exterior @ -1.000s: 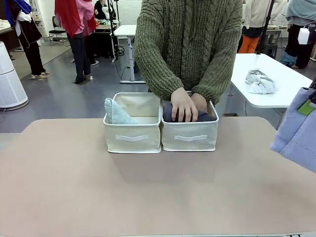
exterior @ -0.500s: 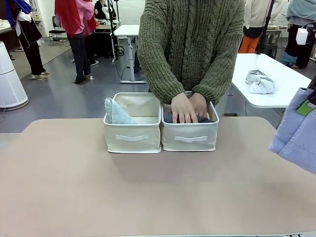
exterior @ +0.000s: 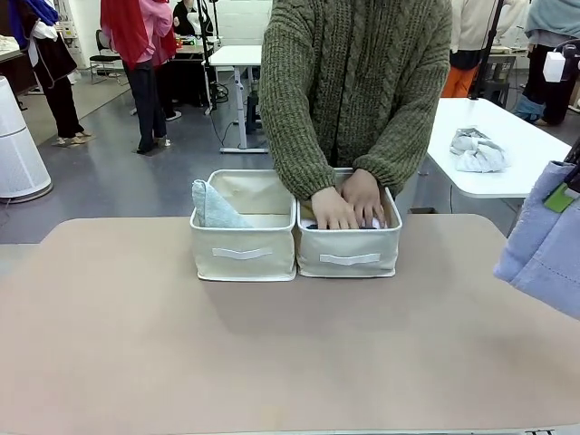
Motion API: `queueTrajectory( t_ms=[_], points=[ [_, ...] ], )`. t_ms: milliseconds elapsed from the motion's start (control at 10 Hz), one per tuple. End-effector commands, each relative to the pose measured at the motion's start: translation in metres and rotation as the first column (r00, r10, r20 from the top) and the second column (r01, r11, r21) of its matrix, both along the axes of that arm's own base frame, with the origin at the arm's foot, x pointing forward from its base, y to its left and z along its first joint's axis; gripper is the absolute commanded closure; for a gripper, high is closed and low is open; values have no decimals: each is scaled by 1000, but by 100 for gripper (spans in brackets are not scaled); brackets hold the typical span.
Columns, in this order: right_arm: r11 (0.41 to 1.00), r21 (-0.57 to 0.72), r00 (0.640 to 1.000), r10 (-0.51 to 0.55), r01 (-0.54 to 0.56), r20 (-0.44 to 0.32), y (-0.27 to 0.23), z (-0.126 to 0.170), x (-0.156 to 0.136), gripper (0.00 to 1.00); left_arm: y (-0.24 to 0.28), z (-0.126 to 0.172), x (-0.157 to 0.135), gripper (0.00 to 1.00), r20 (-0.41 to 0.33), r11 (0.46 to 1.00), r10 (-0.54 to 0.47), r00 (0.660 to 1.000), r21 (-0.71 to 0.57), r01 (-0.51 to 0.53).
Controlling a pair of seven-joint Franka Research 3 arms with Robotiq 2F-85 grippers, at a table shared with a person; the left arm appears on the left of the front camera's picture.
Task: Sort the towels based on their folding style.
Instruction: Pick up another triangle-folded towel from the table and place it in the left Fabric basket.
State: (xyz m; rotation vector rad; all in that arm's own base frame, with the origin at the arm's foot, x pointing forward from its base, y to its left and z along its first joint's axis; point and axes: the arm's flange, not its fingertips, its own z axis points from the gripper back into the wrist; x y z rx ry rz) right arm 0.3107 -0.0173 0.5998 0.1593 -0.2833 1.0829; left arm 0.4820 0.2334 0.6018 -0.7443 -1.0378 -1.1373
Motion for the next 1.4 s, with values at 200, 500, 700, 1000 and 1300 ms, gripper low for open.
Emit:
queueTrajectory(
  t_ms=[200, 500, 700, 1000, 1300],
  points=[
    [1000, -2, 1000, 3, -3, -6, -1, 2, -2, 82, -3, 0, -2, 0, -2, 1000, 11, 1000, 9, -11],
    [1000, 0, 1000, 0, 0, 0, 0, 0, 0, 82, -3, 0, -2, 0, -2, 1000, 11, 1000, 9, -11],
    [1000, 0, 1000, 0, 0, 0, 0, 0, 0, 82, -3, 0, -2, 0, -2, 1000, 11, 1000, 9, -11],
    [1000, 0, 1000, 0, 0, 0, 0, 0, 0, 82, -3, 0, -2, 0, -2, 1000, 11, 1000, 9, -11],
    [1000, 0, 1000, 0, 0, 0, 0, 0, 0, 82, -3, 0, -2, 0, -2, 1000, 11, 1000, 9, -11]
  ],
)
